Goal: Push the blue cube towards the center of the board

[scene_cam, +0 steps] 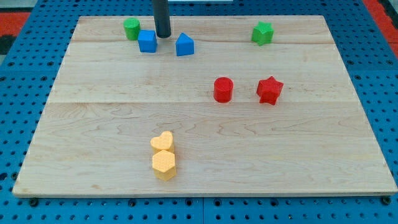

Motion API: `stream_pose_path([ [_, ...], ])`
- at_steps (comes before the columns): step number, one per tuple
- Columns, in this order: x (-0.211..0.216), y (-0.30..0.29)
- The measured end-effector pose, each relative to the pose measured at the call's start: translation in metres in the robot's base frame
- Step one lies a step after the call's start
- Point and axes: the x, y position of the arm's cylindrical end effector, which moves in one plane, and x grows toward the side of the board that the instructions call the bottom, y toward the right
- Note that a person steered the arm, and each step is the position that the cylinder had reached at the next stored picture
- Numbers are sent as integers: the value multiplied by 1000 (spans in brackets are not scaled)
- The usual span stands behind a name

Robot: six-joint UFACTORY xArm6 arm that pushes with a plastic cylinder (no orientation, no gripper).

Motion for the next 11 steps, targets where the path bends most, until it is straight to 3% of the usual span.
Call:
stream_pose_path([
  [1, 4, -34],
  [2, 54, -62],
  [4, 151, -58],
  [5, 160, -50],
  [6, 114, -59],
  [7, 99, -48],
  [8, 129, -13],
  [9, 189, 1],
  [10, 202, 8],
  [11, 177, 21],
])
